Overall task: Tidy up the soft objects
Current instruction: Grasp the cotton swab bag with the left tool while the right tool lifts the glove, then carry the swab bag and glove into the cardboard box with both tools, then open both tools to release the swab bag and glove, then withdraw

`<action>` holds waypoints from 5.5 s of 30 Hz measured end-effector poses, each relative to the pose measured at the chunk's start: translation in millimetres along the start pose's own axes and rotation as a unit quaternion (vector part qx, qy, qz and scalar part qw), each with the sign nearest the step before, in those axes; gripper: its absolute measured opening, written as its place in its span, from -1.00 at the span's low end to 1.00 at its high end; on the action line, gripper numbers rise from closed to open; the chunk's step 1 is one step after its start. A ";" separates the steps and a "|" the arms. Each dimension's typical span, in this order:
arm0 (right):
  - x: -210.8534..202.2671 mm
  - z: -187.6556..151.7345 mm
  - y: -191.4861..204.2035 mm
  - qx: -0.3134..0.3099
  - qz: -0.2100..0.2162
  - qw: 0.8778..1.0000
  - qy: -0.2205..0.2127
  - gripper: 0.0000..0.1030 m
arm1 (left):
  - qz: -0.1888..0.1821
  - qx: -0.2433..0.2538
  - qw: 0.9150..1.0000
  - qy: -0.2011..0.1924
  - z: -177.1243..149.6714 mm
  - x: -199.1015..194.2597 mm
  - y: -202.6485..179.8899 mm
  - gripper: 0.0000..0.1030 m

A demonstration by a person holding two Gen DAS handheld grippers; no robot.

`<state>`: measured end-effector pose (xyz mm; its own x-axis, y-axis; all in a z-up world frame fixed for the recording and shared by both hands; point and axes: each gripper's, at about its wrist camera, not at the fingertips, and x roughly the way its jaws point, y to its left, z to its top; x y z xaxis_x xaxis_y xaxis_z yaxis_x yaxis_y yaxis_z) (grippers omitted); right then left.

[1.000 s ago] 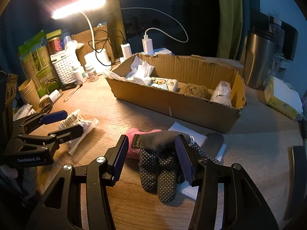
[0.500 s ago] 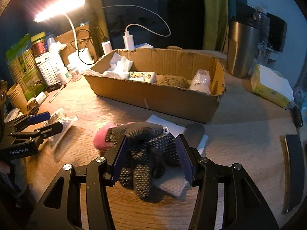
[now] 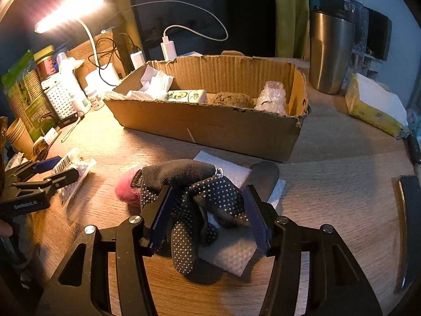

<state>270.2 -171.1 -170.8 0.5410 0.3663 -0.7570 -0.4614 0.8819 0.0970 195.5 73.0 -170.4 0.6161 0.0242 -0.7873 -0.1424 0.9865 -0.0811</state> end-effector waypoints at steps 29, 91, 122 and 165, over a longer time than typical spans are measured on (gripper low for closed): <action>-52.1 8.4 0.7 -0.011 0.013 0.997 -0.072 -0.41 | -0.079 0.035 0.996 -0.032 7.4 -25.7 -29.3 0.35; -55.1 120.0 -45.0 -0.028 -0.050 0.987 -0.152 -0.41 | -0.145 0.058 0.975 -0.155 168.8 -15.5 -99.0 0.35; 24.4 122.2 -65.7 0.000 -0.032 0.994 -0.108 0.03 | -0.113 0.051 0.992 -0.039 161.2 89.6 -97.5 0.53; -30.3 90.1 -45.5 0.034 -0.068 0.992 -0.098 0.07 | -0.148 0.096 0.978 -0.111 149.4 -11.9 -110.8 0.53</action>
<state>338.1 -195.6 -94.1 0.7239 0.2874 -0.6271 -0.3306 0.9424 0.0503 319.7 -12.4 -60.7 0.7639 -0.2545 -0.5931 0.2034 0.9671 -0.1530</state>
